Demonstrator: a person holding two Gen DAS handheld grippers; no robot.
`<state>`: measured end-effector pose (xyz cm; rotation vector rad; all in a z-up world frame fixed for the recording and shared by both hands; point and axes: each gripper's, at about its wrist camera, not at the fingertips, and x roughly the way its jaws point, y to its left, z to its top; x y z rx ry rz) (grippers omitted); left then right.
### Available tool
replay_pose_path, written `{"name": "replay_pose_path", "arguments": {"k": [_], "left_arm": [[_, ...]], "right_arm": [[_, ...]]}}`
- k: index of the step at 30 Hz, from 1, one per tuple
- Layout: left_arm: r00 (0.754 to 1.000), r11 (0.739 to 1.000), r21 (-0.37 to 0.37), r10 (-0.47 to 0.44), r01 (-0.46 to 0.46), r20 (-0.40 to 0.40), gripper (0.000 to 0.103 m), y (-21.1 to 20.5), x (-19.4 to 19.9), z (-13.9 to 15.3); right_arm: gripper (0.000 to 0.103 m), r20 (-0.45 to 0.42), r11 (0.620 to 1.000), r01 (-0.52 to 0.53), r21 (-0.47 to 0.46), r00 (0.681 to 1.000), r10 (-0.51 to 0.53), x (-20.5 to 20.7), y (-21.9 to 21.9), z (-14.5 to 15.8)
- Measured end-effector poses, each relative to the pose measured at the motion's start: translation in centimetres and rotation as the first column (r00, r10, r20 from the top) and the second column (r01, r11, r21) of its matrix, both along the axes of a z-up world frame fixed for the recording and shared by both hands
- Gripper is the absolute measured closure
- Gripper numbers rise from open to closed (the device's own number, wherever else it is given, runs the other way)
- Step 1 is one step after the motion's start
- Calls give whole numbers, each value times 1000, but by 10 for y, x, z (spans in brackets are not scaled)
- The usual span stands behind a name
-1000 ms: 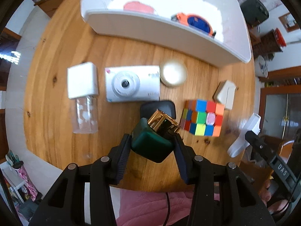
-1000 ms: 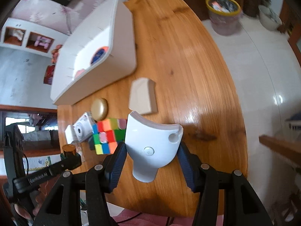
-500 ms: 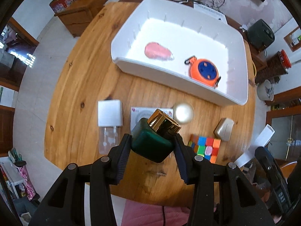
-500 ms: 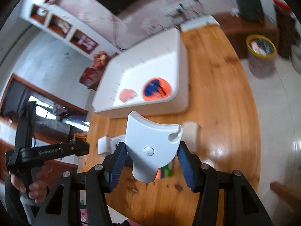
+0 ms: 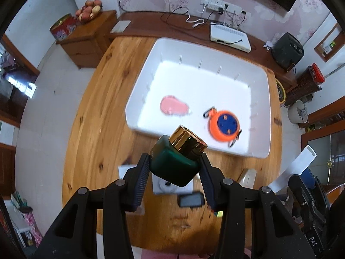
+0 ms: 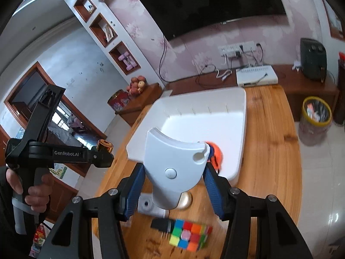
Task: Organize rigid objects
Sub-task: 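Carry the green bottle and white piece over the white bin with both tools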
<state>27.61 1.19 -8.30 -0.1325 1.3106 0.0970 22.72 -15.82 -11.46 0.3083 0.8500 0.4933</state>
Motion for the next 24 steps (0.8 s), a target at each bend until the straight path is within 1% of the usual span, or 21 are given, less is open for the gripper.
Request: {"name": "replay_pose_path", "arguments": {"k": [3, 6, 10, 14, 21, 24], "left_arm": [[1000, 1000, 11, -17, 17, 21, 54, 5, 14, 3], [999, 1000, -5, -26, 27, 33, 54, 10, 26, 1], [996, 998, -31, -52, 54, 68, 54, 13, 37, -1], [989, 993, -62, -92, 100, 115, 54, 14, 45, -6], [977, 983, -100, -135, 153, 164, 54, 17, 58, -21], [975, 978, -116, -151, 171, 165, 54, 17, 64, -31]], "right_arm": [[47, 27, 1000, 14, -17, 1000, -13, 12, 6, 5], [47, 55, 999, 28, -27, 998, -26, 23, 12, 7], [47, 80, 998, 57, -40, 995, -53, 36, 19, 7], [47, 75, 994, 89, -62, 994, -84, 49, 26, 0], [47, 67, 983, 139, -118, 989, -132, 66, 36, -20], [47, 60, 976, 155, -151, 987, -147, 72, 37, -28]]}}
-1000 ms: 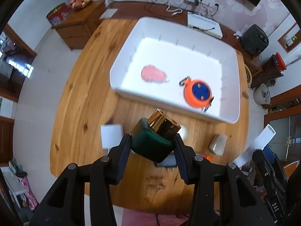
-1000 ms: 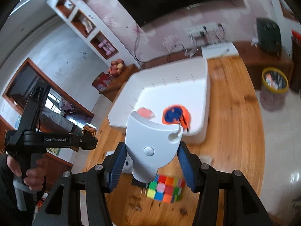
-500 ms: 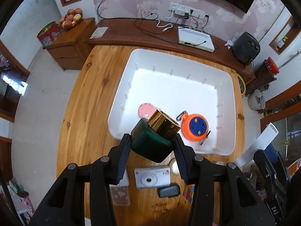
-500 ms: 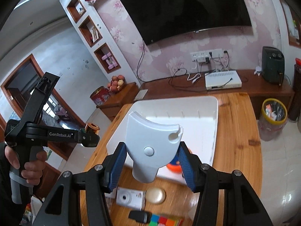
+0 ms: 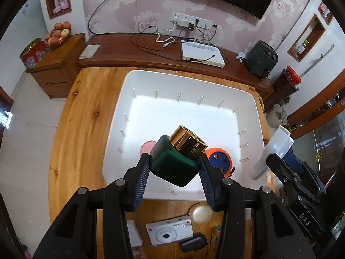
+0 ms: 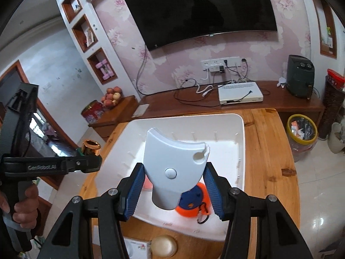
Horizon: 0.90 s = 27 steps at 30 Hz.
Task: Organize rigid objects
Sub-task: 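Carry the green bottle and white piece over the white bin with both tools, then open the left tool to drop the green bottle while the right tool releases the white piece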
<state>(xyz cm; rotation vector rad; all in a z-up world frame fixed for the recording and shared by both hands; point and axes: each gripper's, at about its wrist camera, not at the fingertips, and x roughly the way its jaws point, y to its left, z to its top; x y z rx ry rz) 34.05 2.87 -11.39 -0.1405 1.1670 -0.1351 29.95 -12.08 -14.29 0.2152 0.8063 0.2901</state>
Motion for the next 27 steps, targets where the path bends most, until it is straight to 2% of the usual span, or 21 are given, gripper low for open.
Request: {"name": "replay_pose_path", "arguments": {"k": [11, 24, 25, 26, 27], "left_arm": [[997, 997, -21, -71, 70, -29, 54, -17, 19, -33], [993, 993, -2, -114, 114, -15, 53, -36, 22, -35], [993, 993, -6, -120, 120, 1, 52, -37, 20, -32], [993, 993, -4, -120, 120, 14, 51, -37, 20, -30], [993, 993, -1, -116, 116, 22, 46, -37, 20, -28]], "right_arm": [[47, -98, 998, 42, -47, 994, -46, 26, -7, -36], [46, -153, 999, 49, -18, 987, -51, 36, -13, -51], [44, -151, 999, 53, -12, 987, -54, 36, -14, -50], [35, -150, 998, 56, -10, 987, -57, 37, -15, -50], [27, -144, 998, 61, -12, 988, -62, 36, -16, -48]]}}
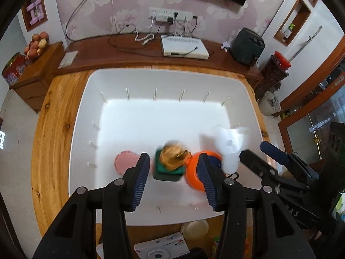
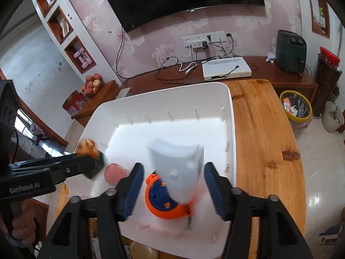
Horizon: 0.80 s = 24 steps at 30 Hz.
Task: Organize rigid objects
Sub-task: 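Open the left tool to drop the green bottle while the right tool releases the white piece, then withdraw both tools from the bin back toward the table items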
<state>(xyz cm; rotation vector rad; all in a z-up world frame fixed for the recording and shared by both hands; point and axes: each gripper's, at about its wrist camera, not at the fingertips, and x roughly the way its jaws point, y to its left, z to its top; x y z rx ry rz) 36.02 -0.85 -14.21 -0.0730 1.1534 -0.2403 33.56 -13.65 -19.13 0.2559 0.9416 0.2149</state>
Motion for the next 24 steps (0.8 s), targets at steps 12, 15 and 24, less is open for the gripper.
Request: {"name": "replay_pose_path", "arguments": {"k": [12, 15, 24], "left_arm": [[993, 997, -6, 83, -83, 80, 33, 6, -15, 35], [990, 995, -20, 101, -100, 103, 33, 6, -24, 46], [966, 989, -40, 150, -145, 212, 31, 9, -58, 84]], "right_arm": [[22, 77, 1000, 6, 8, 997, -6, -19, -10, 32], [22, 94, 1000, 5, 10, 996, -6, -26, -14, 40], [22, 178, 1000, -25, 3, 984, 24, -55, -21, 73]]}}
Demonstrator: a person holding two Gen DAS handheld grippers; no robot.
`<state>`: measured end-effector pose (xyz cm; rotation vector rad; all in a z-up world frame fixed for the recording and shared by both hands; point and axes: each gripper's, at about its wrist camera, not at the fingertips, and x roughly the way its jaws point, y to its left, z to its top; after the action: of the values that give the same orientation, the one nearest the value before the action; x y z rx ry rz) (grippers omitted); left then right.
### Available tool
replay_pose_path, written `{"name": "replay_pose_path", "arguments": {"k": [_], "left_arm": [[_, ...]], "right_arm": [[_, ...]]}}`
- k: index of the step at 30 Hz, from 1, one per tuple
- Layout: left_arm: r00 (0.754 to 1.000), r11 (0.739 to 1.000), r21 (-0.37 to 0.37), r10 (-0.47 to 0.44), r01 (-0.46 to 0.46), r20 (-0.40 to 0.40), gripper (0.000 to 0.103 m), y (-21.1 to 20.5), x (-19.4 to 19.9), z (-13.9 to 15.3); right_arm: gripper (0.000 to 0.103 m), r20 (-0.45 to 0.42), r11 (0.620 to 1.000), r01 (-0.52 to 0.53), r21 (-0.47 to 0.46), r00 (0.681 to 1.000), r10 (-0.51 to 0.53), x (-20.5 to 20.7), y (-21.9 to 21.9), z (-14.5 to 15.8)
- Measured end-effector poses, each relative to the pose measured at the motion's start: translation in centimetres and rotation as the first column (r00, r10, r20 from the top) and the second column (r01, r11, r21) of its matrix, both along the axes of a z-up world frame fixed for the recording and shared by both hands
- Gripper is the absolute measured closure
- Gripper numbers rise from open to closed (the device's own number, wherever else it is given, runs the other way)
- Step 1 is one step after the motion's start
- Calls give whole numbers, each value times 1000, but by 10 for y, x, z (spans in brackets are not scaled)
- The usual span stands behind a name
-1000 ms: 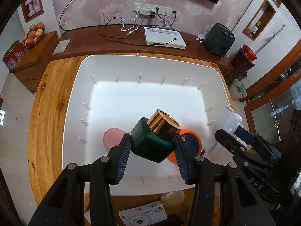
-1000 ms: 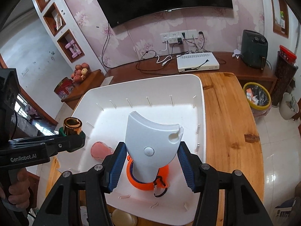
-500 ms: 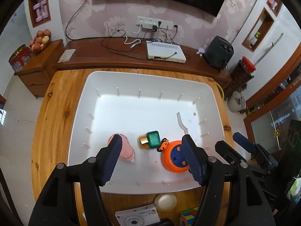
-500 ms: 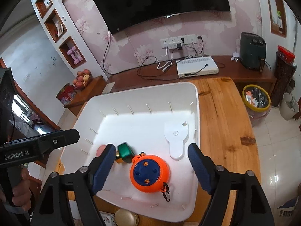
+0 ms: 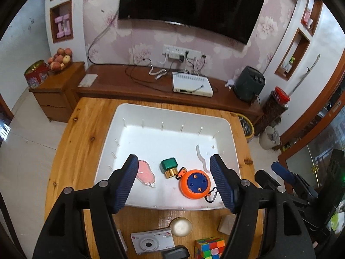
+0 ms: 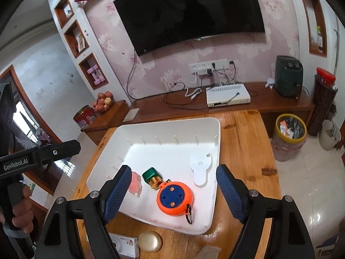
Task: Organize rigid objects
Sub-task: 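Withdraw both tools from the bin back toward the table items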
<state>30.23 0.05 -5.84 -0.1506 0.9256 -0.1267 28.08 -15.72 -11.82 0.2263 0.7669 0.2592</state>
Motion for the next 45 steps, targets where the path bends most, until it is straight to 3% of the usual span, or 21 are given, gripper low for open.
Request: {"name": "replay_pose_path", "arguments": {"k": [9, 20, 29, 45], "left_arm": [[994, 994, 51, 90, -93, 61, 31, 10, -38, 16], [983, 983, 57, 172, -175, 66, 31, 26, -89, 16], [969, 965, 91, 246, -245, -2, 31, 40, -111, 1], [972, 978, 114, 188, -173, -137, 31, 62, -121, -33]], "right_arm": [[19, 57, 999, -42, -9, 997, 43, -33, -6, 17], [19, 58, 994, -97, -49, 993, 100, -75, -11, 17], [19, 34, 993, -102, -60, 994, 104, -97, -11, 12], [19, -107, 987, -134, -84, 986, 125, -117, 13, -21]]}}
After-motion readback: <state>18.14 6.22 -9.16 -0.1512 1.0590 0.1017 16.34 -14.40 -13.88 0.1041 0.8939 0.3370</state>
